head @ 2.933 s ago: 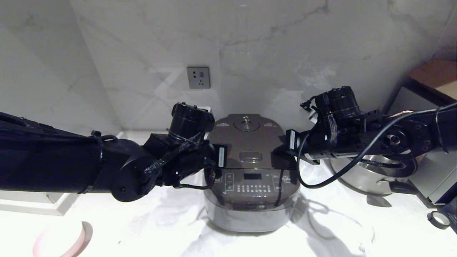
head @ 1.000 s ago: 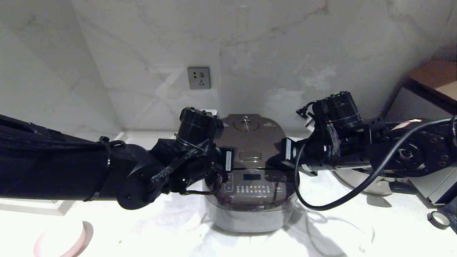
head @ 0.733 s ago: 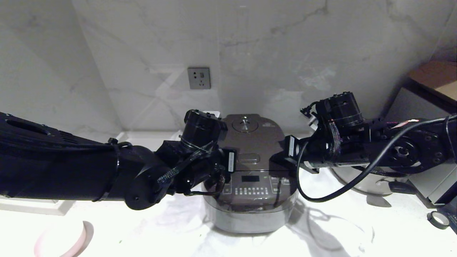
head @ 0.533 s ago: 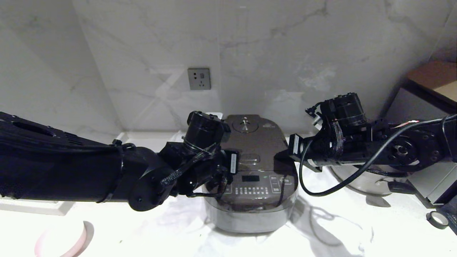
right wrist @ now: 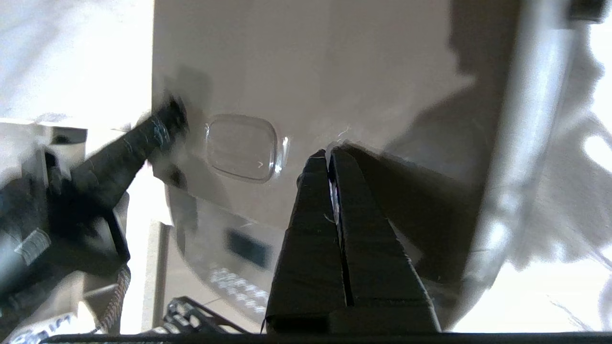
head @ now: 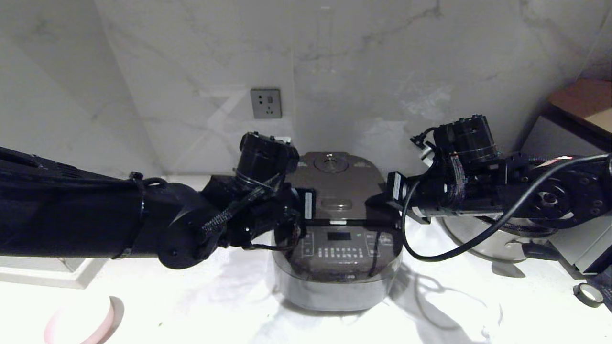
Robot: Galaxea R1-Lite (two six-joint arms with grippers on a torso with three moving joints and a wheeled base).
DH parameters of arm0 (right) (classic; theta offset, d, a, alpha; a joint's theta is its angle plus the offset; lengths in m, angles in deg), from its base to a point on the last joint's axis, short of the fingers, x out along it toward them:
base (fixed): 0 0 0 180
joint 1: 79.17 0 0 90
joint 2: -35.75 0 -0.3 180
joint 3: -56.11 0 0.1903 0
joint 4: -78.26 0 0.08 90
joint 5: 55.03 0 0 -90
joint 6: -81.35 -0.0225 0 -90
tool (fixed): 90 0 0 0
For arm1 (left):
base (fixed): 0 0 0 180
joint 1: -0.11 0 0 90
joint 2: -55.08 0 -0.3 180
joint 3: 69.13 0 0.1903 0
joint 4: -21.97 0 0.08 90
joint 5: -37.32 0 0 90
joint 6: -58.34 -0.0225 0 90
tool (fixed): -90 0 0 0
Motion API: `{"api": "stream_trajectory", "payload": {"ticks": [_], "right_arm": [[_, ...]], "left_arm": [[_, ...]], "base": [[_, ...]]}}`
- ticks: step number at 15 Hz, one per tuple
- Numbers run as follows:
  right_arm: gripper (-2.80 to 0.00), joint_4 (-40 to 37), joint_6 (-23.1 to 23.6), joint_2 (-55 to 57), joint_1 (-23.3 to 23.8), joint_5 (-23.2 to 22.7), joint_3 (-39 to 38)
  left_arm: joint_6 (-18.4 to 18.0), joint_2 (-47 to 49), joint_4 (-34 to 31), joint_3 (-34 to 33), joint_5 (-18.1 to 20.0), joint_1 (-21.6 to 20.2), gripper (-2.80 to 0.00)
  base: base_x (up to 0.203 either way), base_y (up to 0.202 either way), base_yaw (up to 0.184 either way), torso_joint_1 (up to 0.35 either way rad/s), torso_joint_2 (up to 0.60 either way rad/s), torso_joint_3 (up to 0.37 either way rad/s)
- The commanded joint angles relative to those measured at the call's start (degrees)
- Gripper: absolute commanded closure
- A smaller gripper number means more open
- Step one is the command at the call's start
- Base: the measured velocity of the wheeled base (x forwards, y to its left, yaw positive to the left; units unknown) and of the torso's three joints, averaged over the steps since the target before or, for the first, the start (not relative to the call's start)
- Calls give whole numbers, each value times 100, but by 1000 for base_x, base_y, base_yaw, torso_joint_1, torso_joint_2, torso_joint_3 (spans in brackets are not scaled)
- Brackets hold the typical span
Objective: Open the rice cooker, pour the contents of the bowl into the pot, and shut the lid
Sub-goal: Close the rice cooker
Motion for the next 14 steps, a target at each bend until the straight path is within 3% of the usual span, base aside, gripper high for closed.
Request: {"api": "stream_trajectory", "payload": {"ticks": [1, 10, 14], "right_arm": [[0, 8, -24, -196, -82, -12, 24], [0, 38, -39, 104, -72, -25, -388], [0, 48, -40, 371, 345, -560, -389]], "left_arm": [[49, -207, 56, 117, -24, -85, 0], [34, 77, 47, -418, 34, 52, 0], [18, 499, 47, -412, 54, 73, 0]], "base": [[0, 0, 0, 0, 0, 0], [0, 0, 0, 0, 0, 0], [0, 0, 0, 0, 0, 0]]}}
